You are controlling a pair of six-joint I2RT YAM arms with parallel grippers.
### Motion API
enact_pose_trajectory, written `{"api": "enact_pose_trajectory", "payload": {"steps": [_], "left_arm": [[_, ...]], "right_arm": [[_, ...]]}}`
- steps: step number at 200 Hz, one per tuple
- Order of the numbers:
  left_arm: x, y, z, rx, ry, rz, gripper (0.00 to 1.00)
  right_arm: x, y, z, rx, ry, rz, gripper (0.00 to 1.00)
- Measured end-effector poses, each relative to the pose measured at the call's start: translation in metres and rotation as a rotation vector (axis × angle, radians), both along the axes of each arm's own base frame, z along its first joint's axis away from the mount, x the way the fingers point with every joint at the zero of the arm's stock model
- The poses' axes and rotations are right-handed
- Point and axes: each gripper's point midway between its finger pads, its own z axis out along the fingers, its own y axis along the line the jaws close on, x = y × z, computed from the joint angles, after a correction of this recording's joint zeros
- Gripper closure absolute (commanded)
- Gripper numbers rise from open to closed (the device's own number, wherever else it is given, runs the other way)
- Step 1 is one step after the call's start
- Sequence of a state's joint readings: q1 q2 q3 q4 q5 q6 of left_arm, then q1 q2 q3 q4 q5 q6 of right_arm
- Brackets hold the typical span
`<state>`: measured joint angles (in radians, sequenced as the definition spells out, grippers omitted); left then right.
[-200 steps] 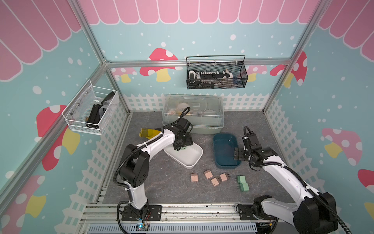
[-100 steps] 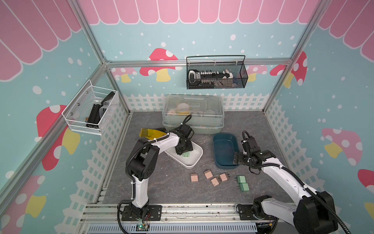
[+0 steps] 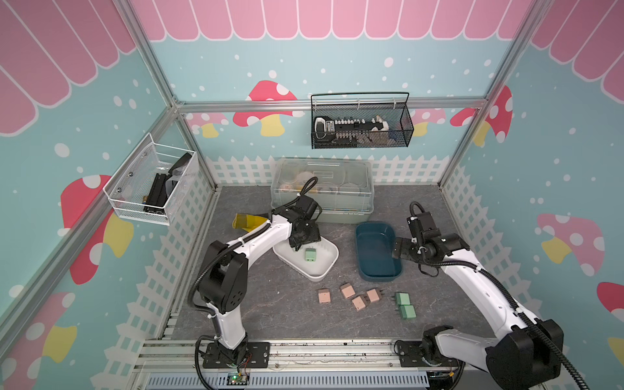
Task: Place the plugs by color into the storage box
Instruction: Place the plug in the storage box, then move the plug to the center of the board.
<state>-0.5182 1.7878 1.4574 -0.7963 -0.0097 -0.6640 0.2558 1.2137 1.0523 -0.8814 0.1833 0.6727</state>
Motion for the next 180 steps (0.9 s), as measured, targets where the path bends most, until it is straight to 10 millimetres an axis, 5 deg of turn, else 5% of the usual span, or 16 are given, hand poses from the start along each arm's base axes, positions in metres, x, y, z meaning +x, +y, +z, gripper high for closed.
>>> {"api": "enact_pose_trajectory", "payload": {"steps": [29, 96, 134, 180], "left_arm": [[-0.002, 0.003, 0.024, -0.015, -0.051, -0.002, 0.30], [-0.046, 0.026, -0.035, 0.075, 0.114, 0.004, 0.30], [-0.051, 0.024, -0.030, 0.057, 0.117, -0.002, 0.31], [-0.054, 0.019, -0.030, 0.046, 0.126, -0.018, 0.31]], "right_arm": [[-0.021, 0.003, -0.018, 0.055, 0.102, -0.057, 0.01], [-0.085, 0.006, -0.075, 0.118, 0.319, -0.094, 0.06], [-0.121, 0.007, -0.101, 0.180, 0.375, -0.132, 0.13], [-0.127, 0.011, -0.114, 0.221, 0.384, -0.164, 0.17]]}}
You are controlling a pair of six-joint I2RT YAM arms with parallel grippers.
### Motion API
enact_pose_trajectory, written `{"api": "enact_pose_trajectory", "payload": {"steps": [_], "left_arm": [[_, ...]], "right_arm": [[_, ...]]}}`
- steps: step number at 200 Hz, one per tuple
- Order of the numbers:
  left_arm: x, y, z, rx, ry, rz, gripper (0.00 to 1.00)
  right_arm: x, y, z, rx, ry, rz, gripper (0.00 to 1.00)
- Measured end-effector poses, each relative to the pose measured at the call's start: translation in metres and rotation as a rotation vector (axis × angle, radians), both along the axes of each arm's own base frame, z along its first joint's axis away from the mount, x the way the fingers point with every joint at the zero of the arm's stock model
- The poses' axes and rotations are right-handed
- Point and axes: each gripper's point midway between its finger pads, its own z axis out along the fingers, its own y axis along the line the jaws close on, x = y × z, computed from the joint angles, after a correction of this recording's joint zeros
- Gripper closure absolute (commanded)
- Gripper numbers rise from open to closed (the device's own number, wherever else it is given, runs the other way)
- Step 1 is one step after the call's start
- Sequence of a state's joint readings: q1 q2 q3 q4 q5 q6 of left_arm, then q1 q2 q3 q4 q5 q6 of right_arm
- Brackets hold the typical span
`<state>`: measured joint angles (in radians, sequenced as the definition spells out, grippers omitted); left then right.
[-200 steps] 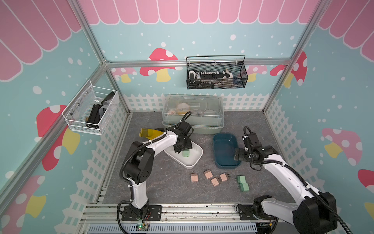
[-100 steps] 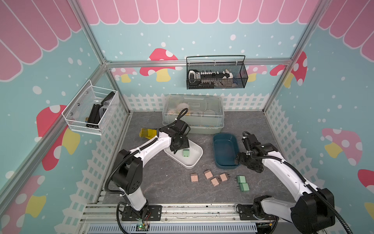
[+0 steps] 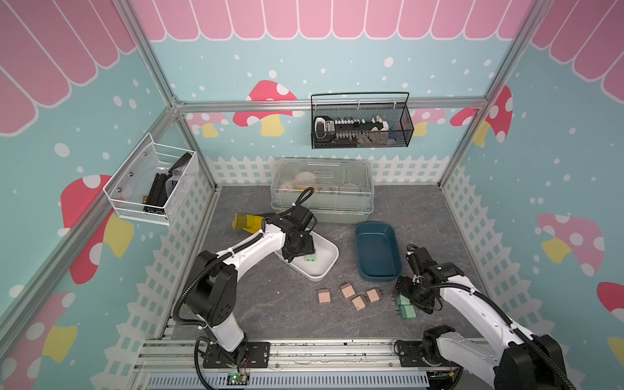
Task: Place the plugs by color into the storage box
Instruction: Move the plug to the center of the board.
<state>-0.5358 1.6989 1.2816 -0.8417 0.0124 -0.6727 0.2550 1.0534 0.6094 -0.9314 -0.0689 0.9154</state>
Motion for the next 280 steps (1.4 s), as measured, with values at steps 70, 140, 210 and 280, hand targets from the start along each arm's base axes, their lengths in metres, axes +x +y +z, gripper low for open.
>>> {"api": "enact_pose_trajectory", "payload": {"steps": [70, 140, 210, 280], "left_arm": [[-0.001, -0.007, -0.001, -0.001, 0.005, -0.016, 0.31], [-0.001, -0.007, -0.003, 0.004, 0.008, -0.013, 0.31], [0.000, -0.008, -0.002, 0.002, 0.005, -0.013, 0.31], [0.003, -0.011, 0.001, -0.002, -0.002, -0.018, 0.31]], "right_arm": [[0.006, -0.002, -0.020, -0.040, 0.070, 0.010, 0.25], [0.023, -0.011, -0.018, -0.060, 0.042, -0.009, 0.50], [0.030, -0.035, -0.011, -0.049, 0.001, -0.129, 0.54], [0.043, -0.061, -0.012, -0.022, -0.015, -0.273, 0.54]]}}
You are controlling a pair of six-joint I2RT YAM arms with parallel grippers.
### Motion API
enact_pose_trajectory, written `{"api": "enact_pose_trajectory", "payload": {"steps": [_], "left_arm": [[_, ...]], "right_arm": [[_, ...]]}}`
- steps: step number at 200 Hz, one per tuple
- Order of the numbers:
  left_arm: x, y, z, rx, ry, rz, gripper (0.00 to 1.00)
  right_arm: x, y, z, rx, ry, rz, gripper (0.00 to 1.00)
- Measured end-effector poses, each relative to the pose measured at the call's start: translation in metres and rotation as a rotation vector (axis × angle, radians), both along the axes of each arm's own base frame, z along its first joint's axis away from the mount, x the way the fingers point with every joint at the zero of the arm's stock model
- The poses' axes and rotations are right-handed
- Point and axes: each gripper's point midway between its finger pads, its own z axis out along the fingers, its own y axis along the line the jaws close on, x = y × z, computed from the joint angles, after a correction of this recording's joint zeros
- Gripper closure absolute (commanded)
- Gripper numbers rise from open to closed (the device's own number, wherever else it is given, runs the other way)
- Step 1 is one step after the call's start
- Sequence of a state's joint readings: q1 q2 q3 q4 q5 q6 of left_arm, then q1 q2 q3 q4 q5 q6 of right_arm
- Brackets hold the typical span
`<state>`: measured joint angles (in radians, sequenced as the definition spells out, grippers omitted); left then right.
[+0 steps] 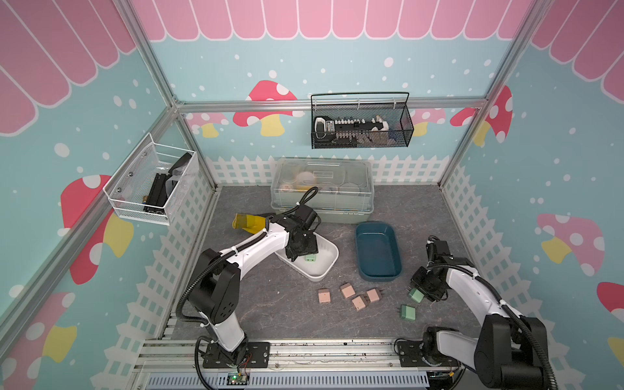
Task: Place the plugs by color into the storage box
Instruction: Move the plug to the center of the board.
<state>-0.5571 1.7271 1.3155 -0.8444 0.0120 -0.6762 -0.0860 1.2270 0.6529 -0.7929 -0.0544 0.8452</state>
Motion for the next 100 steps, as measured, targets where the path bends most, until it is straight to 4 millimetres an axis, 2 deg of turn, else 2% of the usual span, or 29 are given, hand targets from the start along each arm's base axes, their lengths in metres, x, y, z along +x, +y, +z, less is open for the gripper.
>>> {"api": "enact_pose_trajectory", "payload": {"steps": [23, 63, 78, 100], "left_arm": [[0.000, 0.000, -0.001, 0.001, 0.001, -0.001, 0.31], [0.001, -0.001, 0.000, 0.001, -0.001, -0.001, 0.31], [0.001, 0.000, 0.000, 0.003, -0.003, 0.001, 0.31], [0.002, 0.002, 0.000, 0.012, -0.009, 0.004, 0.31]], "right_arm": [[0.017, -0.006, -0.002, 0.024, 0.003, -0.036, 0.54], [0.067, -0.018, 0.005, 0.059, -0.065, -0.095, 0.53], [0.085, -0.022, 0.008, 0.068, -0.093, -0.110, 0.46], [0.106, -0.023, 0.013, 0.082, -0.123, -0.112, 0.29]]}}
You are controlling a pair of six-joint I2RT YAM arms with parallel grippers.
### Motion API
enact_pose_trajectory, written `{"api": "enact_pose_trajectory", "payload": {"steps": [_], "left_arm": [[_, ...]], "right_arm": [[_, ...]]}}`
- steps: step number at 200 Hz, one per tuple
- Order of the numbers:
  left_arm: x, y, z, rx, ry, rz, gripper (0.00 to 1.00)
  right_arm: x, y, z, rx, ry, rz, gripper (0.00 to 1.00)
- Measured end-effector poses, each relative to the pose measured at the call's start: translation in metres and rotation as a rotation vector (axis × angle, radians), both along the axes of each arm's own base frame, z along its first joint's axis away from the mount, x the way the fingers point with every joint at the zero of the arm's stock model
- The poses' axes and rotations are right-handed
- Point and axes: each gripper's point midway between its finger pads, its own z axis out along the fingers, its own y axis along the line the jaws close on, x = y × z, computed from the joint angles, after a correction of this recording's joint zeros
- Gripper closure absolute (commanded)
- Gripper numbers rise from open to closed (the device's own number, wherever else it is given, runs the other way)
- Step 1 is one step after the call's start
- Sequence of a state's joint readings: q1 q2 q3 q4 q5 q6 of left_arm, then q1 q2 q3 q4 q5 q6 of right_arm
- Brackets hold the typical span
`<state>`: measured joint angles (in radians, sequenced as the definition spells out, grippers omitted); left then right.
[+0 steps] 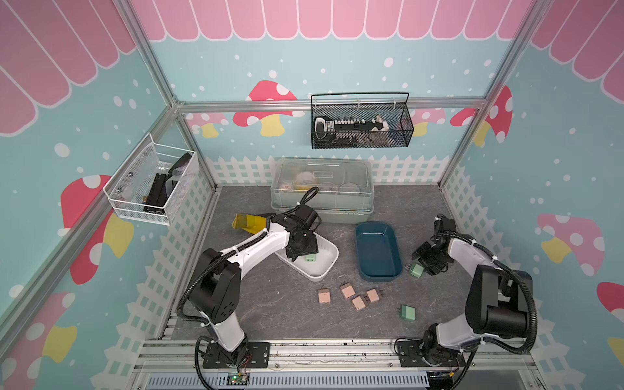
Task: Place the plugs by color into the storage box
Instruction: Move the plug to the center of the board, then pick up the plug from the center of the board.
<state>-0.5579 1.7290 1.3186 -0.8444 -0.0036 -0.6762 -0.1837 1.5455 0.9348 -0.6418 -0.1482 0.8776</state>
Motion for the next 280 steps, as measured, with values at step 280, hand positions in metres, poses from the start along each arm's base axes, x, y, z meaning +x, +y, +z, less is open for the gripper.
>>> {"api": "enact_pose_trajectory", "payload": {"steps": [280], "left_arm": [[0.009, -0.017, -0.001, -0.003, -0.017, -0.018, 0.31]], "right_arm": [[-0.034, 0.024, 0.006, 0.016, -0.092, 0.274, 0.16]]}}
